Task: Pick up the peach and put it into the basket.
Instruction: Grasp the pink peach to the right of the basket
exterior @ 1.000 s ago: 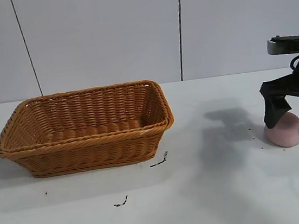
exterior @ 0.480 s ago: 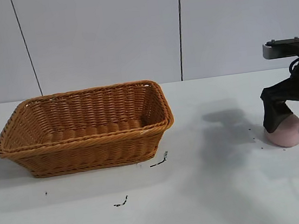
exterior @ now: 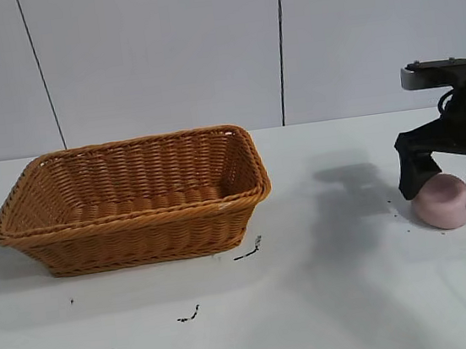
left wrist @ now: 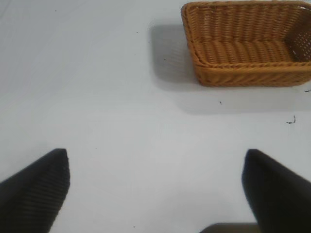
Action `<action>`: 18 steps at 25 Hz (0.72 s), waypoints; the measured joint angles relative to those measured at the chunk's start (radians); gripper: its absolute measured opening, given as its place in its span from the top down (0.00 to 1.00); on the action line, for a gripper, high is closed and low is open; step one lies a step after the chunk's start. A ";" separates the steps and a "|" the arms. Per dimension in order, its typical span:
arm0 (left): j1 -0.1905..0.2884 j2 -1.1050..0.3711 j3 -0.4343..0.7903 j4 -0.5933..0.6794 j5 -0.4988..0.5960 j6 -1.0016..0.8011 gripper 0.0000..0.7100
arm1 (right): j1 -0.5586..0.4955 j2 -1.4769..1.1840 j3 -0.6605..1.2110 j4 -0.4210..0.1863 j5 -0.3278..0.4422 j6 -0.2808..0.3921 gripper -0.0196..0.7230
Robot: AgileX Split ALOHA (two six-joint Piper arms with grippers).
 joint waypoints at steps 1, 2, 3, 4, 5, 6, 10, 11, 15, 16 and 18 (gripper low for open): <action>0.000 0.000 0.000 0.000 0.000 0.000 0.02 | 0.000 0.006 0.000 0.000 0.004 0.000 0.09; 0.000 0.000 0.000 0.000 0.000 0.000 0.02 | 0.000 0.015 0.000 0.000 0.006 0.000 0.09; 0.000 0.000 0.000 0.000 0.000 0.000 0.02 | 0.000 0.026 -0.001 0.000 0.010 0.000 0.09; 0.000 0.000 0.000 0.000 0.000 0.000 0.02 | 0.000 0.032 -0.001 0.000 0.013 0.000 0.09; 0.000 0.000 0.000 0.000 0.000 0.000 0.02 | 0.000 0.036 -0.001 0.000 0.014 0.000 0.09; 0.000 0.000 0.000 0.000 0.000 0.000 0.02 | 0.000 0.037 -0.001 0.000 0.014 0.000 0.10; 0.000 0.000 0.000 0.000 0.000 0.000 0.02 | 0.000 0.038 -0.007 0.000 0.004 0.000 0.34; 0.000 0.000 0.000 0.000 0.000 0.000 0.02 | 0.000 0.038 -0.007 0.000 0.004 0.000 0.48; 0.000 0.000 0.000 0.000 0.000 0.000 0.02 | 0.000 0.029 -0.012 0.004 0.005 0.000 0.97; 0.000 0.000 0.000 0.000 0.000 0.000 0.02 | 0.000 0.021 -0.012 0.004 0.008 0.000 0.99; 0.000 0.000 0.000 0.000 0.000 0.000 0.02 | 0.000 -0.008 -0.012 0.004 0.026 0.000 0.99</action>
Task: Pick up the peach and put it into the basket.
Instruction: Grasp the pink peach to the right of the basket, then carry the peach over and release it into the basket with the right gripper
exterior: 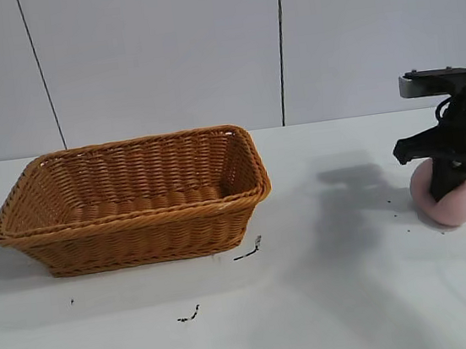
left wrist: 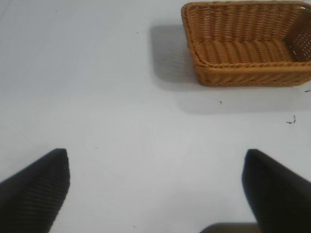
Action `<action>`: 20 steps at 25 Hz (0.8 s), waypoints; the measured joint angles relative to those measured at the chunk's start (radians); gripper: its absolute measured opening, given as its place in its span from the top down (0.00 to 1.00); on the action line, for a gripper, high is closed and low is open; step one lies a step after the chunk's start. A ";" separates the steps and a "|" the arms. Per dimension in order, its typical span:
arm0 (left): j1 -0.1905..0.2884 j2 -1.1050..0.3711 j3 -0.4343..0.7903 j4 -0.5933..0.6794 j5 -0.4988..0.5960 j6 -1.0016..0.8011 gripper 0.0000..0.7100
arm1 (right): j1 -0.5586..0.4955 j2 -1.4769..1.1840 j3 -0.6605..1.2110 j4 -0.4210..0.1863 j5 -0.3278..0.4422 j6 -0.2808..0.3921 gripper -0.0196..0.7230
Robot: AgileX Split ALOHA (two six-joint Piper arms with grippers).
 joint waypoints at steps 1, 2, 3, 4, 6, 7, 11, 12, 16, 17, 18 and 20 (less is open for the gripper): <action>0.000 0.000 0.000 0.000 0.000 0.000 0.02 | 0.000 -0.019 0.001 -0.001 0.009 0.000 0.99; 0.000 0.000 0.000 0.000 0.000 0.000 0.02 | 0.000 -0.047 0.002 -0.001 0.022 0.000 0.99; 0.000 0.000 0.000 0.000 0.000 0.000 0.02 | 0.000 -0.082 0.002 -0.001 0.037 0.000 0.99; 0.000 0.000 0.000 0.000 0.000 0.000 0.02 | 0.000 -0.114 -0.004 -0.001 0.057 0.000 0.99; 0.000 0.000 0.000 0.000 0.000 0.000 0.02 | 0.000 -0.185 -0.041 0.000 0.113 0.005 0.99; 0.000 0.000 0.000 0.000 0.000 0.000 0.02 | 0.001 -0.211 -0.074 0.000 0.146 0.010 0.99; 0.000 0.000 0.000 0.000 0.000 0.000 0.02 | 0.050 -0.234 -0.250 -0.001 0.275 0.063 0.99; 0.000 0.000 0.000 0.000 0.000 0.000 0.02 | 0.071 -0.224 -0.291 -0.001 0.300 0.077 0.99; 0.000 0.000 0.000 0.000 0.000 0.000 0.02 | 0.190 -0.142 -0.492 -0.001 0.375 0.138 0.99; 0.000 0.000 0.000 0.000 0.000 0.000 0.02 | 0.227 -0.114 -0.543 -0.001 0.388 0.155 0.99; 0.000 0.000 0.000 0.000 0.000 0.000 0.02 | 0.268 -0.090 -0.590 -0.001 0.400 0.164 0.99; 0.000 0.000 0.000 0.000 0.000 0.000 0.02 | 0.345 -0.033 -0.665 -0.001 0.405 0.179 0.99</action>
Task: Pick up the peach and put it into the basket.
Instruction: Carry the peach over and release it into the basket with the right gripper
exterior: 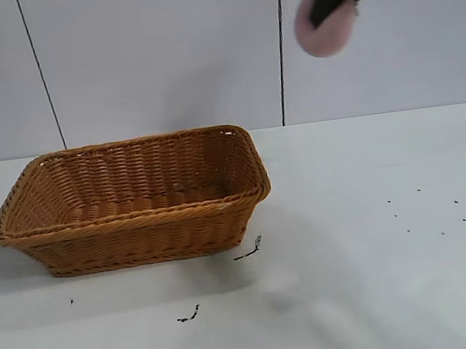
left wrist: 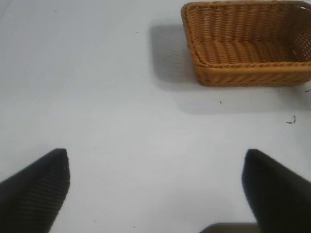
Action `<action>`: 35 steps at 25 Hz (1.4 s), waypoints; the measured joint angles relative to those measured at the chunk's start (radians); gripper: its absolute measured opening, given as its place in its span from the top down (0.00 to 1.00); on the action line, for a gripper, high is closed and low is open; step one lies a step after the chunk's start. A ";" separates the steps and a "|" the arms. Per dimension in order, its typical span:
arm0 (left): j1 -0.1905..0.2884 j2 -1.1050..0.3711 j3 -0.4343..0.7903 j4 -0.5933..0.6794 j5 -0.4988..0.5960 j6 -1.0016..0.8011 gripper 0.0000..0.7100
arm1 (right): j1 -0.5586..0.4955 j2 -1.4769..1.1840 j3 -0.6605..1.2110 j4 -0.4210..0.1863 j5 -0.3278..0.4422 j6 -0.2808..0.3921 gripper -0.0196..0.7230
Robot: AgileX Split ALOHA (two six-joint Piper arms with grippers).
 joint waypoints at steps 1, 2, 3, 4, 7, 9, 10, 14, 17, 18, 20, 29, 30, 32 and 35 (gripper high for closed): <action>0.000 0.000 0.000 0.000 0.000 0.000 0.02 | 0.042 0.028 -0.034 0.001 0.000 0.001 0.99; 0.000 0.000 0.000 0.000 0.000 0.000 0.02 | 0.082 0.051 -0.063 0.002 0.000 0.002 0.99; 0.000 0.000 0.000 0.000 0.000 0.000 0.02 | 0.113 0.079 -0.083 0.004 -0.001 0.002 0.99; 0.000 0.000 0.000 0.000 0.000 0.000 0.02 | 0.148 0.107 -0.100 0.005 -0.007 0.003 0.99; 0.000 0.000 0.000 0.000 0.000 0.000 0.02 | 0.221 0.191 -0.125 0.012 -0.048 0.005 0.99; 0.000 0.000 0.000 0.000 0.000 0.000 0.02 | 0.249 0.246 -0.125 0.002 -0.099 0.005 0.99; 0.000 0.000 0.000 0.000 0.000 0.000 0.02 | 0.255 0.276 -0.125 -0.008 -0.121 0.006 0.99; 0.000 0.000 0.000 0.000 0.000 0.000 0.02 | 0.263 0.374 -0.125 -0.039 -0.215 0.006 0.99; 0.000 0.000 0.000 0.000 0.000 0.000 0.02 | 0.263 0.410 -0.125 -0.064 -0.257 0.006 0.99; 0.000 0.000 0.000 0.000 0.000 0.000 0.02 | 0.263 0.416 -0.125 -0.064 -0.264 0.006 0.99; 0.000 0.000 0.000 0.000 0.000 0.000 0.02 | 0.263 0.420 -0.126 -0.064 -0.266 0.007 0.97; 0.000 0.000 0.000 0.000 0.000 0.000 0.02 | 0.263 0.421 -0.242 -0.049 -0.133 0.005 0.09; 0.000 0.000 0.000 0.000 0.000 0.000 0.02 | 0.263 0.421 -0.272 -0.049 -0.104 0.005 0.07; 0.000 0.000 0.000 0.000 0.000 0.000 0.02 | 0.263 0.421 -0.339 -0.049 -0.039 0.005 0.05; 0.000 0.000 0.000 0.000 0.000 0.000 0.02 | 0.263 0.421 -0.456 -0.068 0.074 0.009 0.05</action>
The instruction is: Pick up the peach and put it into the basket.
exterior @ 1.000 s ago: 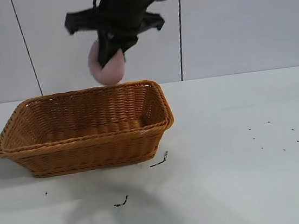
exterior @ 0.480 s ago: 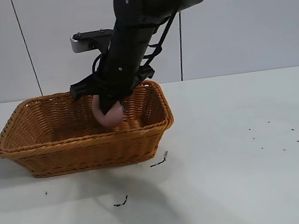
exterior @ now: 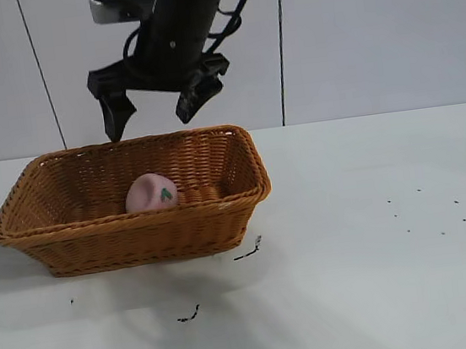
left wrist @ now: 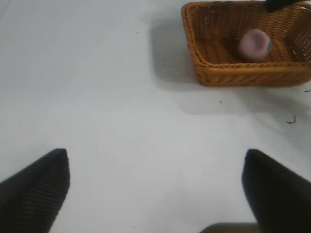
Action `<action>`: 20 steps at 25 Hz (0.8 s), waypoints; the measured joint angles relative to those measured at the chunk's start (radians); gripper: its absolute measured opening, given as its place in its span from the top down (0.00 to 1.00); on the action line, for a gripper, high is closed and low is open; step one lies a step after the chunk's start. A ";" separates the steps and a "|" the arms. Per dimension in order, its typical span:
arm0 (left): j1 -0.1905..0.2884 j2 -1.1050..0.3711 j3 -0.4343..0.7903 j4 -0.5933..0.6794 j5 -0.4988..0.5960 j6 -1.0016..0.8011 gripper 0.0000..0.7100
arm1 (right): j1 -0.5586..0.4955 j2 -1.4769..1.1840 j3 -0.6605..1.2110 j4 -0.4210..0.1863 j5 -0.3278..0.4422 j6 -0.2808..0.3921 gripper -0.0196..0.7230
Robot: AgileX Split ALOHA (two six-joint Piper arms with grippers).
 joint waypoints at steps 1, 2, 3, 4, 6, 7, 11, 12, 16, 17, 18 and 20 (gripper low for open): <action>0.000 0.000 0.000 0.000 0.000 0.000 0.02 | 0.000 0.000 -0.039 -0.015 0.036 0.005 0.05; 0.000 0.000 0.000 0.000 0.000 0.000 0.02 | 0.000 0.000 -0.073 -0.038 0.067 0.016 0.05; 0.000 0.000 0.000 0.000 0.000 0.000 0.02 | -0.001 0.000 -0.103 -0.063 0.091 0.027 0.05; 0.000 0.000 0.000 0.000 0.000 0.000 0.02 | -0.006 0.000 -0.124 -0.078 0.116 0.043 0.05; 0.000 0.000 0.000 0.000 0.000 0.000 0.02 | -0.028 0.000 -0.158 -0.088 0.156 0.065 0.04; 0.000 0.000 0.000 0.000 0.000 0.000 0.02 | -0.043 0.000 -0.164 -0.089 0.165 0.073 0.04; 0.000 0.000 0.000 0.000 0.000 0.000 0.02 | -0.144 0.000 -0.168 -0.097 0.211 0.078 0.04; 0.000 0.000 0.000 0.000 0.000 0.000 0.02 | -0.174 0.000 -0.168 -0.099 0.211 0.078 0.04; 0.000 0.000 0.000 0.000 0.000 0.000 0.02 | -0.295 0.000 -0.169 -0.100 0.211 0.078 0.04; 0.000 0.000 0.000 0.000 0.000 0.000 0.02 | -0.326 0.000 -0.169 -0.100 0.211 0.078 0.04; 0.000 0.000 0.000 0.000 0.000 0.000 0.02 | -0.351 0.000 -0.169 -0.100 0.211 0.078 0.04; 0.000 0.000 0.000 0.000 0.000 0.000 0.02 | -0.409 0.000 -0.169 -0.101 0.211 0.078 0.04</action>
